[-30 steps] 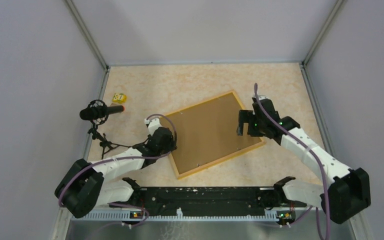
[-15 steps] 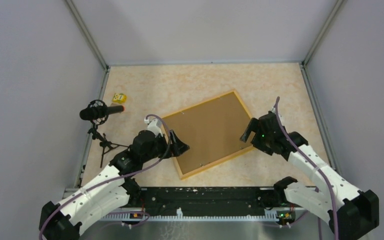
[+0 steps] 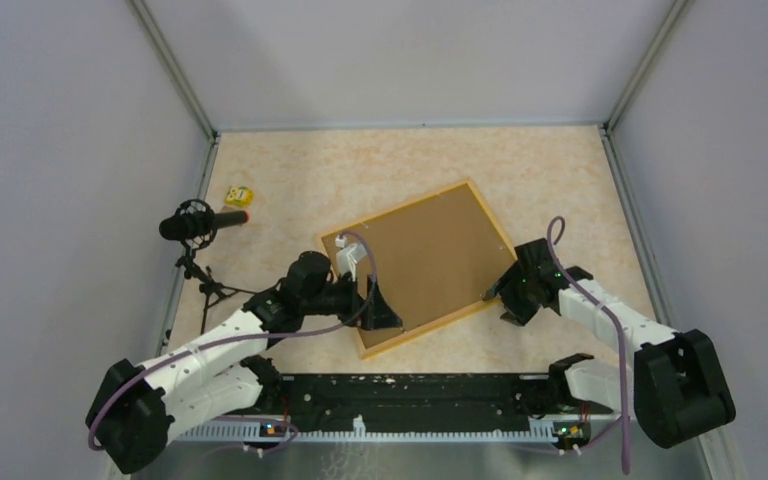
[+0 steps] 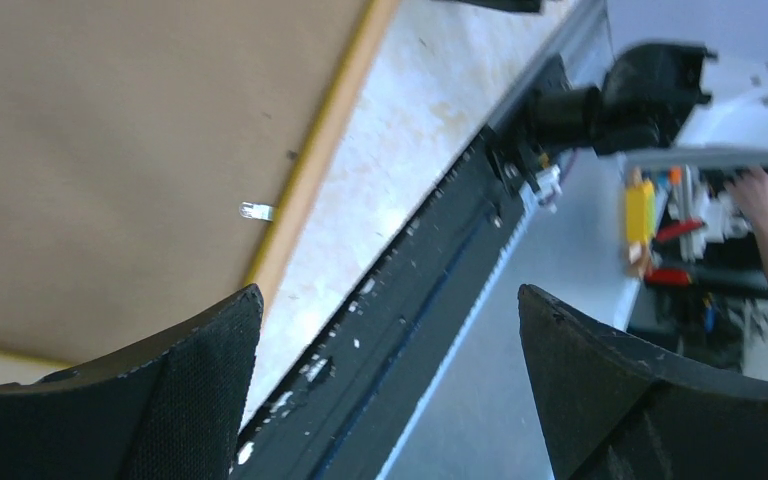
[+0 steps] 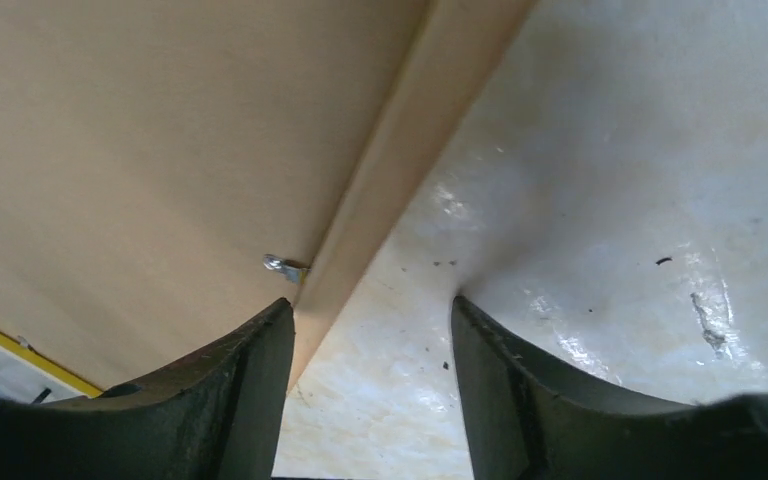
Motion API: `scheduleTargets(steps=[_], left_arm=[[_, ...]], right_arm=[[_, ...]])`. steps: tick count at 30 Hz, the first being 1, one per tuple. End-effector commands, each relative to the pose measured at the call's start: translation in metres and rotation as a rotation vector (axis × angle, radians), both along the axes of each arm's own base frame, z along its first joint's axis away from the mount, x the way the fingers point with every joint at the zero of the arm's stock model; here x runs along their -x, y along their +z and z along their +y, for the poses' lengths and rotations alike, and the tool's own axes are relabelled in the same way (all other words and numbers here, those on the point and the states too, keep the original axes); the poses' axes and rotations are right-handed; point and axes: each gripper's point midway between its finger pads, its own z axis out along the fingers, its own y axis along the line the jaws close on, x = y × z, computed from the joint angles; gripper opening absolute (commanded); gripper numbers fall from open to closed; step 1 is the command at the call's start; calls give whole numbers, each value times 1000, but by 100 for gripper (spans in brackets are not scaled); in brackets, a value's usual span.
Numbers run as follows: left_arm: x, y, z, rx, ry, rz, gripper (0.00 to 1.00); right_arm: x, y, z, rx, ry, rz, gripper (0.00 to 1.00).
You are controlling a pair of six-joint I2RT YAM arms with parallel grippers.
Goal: Put the photo into the frame
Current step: Turn over the photo frame at the center of the board.
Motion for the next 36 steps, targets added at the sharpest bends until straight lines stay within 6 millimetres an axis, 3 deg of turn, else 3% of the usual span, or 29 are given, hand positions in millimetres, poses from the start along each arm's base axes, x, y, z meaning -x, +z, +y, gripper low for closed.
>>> scheduleTargets(steps=[1,5,8,16,19,21,23,24,31,36], left_arm=[[30,30,-30,177,-228,-93,99],[36,36,-51,147,-275,-161,98],[34,30,-64,58,-268,-219,94],[28,27,-78,-91,-255,-320,99],[20,24,-79,-157,-214,-364,99],[16,20,-81,-198,-196,-377,99],[11,20,-87,-237,-183,-398,99],[8,18,-89,-265,-167,-412,99],[2,7,-120,-439,-130,-548,99],[-1,-17,-141,-688,-176,-690,99]], right_arm=[[-10,-6,14,-143,-53,-24,56],[-7,-18,-6,-46,-113,14,53],[-7,-24,-10,-34,-137,16,51],[-6,-33,-25,32,-196,41,48],[1,-41,-25,16,-227,66,40],[1,-42,-22,-5,-223,60,25],[-1,-39,-22,2,-206,48,3],[-2,-38,-24,15,-207,41,0],[-4,-20,-11,-81,-223,24,0],[-20,12,-4,-142,-236,-67,0]])
